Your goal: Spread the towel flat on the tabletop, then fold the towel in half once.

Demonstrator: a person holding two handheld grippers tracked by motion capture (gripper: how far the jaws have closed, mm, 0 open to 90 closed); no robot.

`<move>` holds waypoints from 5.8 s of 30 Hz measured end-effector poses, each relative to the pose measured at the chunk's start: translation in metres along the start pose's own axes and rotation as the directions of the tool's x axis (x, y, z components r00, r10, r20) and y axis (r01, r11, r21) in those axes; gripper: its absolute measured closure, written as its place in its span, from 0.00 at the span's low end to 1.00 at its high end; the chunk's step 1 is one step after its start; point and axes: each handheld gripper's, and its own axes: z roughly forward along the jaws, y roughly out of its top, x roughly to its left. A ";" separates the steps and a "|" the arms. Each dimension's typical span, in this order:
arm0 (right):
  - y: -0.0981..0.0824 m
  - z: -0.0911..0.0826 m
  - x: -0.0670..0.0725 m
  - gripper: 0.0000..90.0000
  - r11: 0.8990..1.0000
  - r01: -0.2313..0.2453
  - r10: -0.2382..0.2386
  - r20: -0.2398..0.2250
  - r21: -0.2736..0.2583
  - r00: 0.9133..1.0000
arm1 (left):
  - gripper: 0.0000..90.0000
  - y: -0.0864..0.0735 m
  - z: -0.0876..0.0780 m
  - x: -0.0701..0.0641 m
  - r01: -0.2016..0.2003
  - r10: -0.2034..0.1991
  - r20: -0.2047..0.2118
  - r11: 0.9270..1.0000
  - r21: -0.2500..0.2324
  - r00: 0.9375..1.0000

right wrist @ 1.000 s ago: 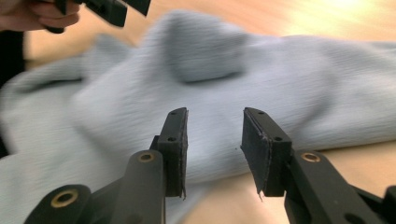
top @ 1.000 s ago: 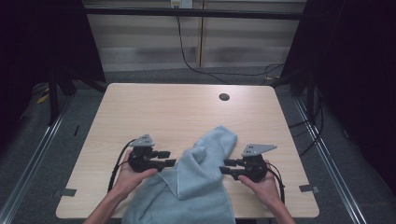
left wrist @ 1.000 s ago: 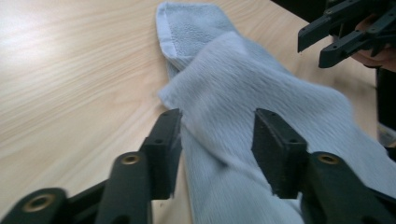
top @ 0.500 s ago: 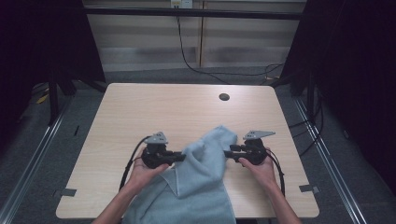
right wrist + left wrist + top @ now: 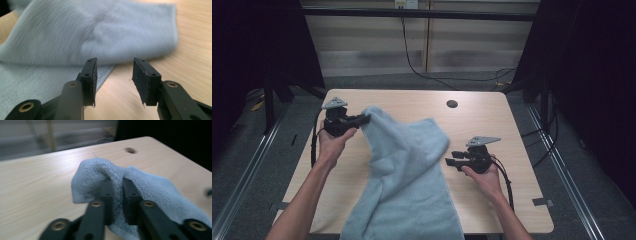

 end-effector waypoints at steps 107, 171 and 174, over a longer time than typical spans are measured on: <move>-0.070 -0.039 0.050 0.58 0.989 0.000 0.009 -0.061 0.147 0.998 | 0.62 -0.155 -0.043 -0.093 -0.140 0.059 0.262 0.943 0.301 0.963; -0.017 0.013 -0.034 0.87 0.992 0.026 -0.034 0.065 0.120 0.997 | 0.46 -0.107 0.028 -0.020 -0.086 0.069 0.086 0.971 0.221 0.994; -0.017 0.012 -0.035 0.87 0.993 0.020 -0.028 0.065 0.121 0.997 | 0.45 -0.109 0.031 -0.024 -0.123 0.106 0.081 0.965 0.233 0.991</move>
